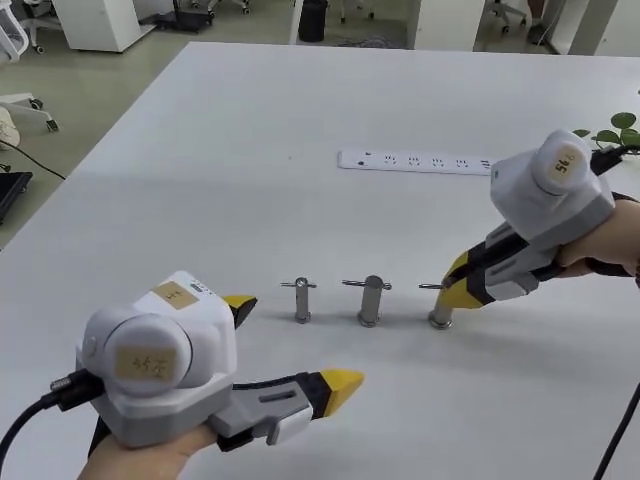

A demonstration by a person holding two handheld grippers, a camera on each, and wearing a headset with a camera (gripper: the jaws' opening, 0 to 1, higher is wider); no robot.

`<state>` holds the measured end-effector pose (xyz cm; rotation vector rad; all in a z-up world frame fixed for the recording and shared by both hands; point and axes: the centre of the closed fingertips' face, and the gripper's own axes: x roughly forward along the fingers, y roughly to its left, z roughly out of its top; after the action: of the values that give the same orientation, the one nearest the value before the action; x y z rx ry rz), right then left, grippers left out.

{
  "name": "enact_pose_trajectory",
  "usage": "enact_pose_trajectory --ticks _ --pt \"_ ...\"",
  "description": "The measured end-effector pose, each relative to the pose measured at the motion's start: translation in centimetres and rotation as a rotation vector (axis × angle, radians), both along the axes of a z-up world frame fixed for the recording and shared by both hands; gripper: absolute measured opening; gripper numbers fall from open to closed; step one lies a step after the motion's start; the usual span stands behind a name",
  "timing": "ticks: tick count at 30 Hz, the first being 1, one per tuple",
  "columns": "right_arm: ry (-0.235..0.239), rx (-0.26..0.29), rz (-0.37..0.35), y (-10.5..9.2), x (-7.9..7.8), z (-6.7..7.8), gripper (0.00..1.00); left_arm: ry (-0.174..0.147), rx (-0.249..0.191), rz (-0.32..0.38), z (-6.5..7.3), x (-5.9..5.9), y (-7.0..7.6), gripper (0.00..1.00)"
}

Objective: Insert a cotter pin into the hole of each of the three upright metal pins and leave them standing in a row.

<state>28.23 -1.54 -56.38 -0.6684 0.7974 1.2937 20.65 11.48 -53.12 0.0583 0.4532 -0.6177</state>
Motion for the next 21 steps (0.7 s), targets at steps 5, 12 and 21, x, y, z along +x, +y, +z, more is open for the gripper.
enact_pose_trajectory --ticks 5,12,21 --pt "-0.012 0.006 0.011 0.1 0.0 -0.1 0.09 0.007 0.006 0.000 -0.1 0.0 0.1 0.79" --pt "-0.030 0.007 -0.001 0.1 0.0 0.1 0.19 0.009 0.014 0.004 -0.2 0.0 0.4 0.80" --pt "-0.080 0.089 -0.092 0.3 -0.2 2.3 0.33 -0.001 0.011 0.005 0.6 0.5 0.7 0.79"
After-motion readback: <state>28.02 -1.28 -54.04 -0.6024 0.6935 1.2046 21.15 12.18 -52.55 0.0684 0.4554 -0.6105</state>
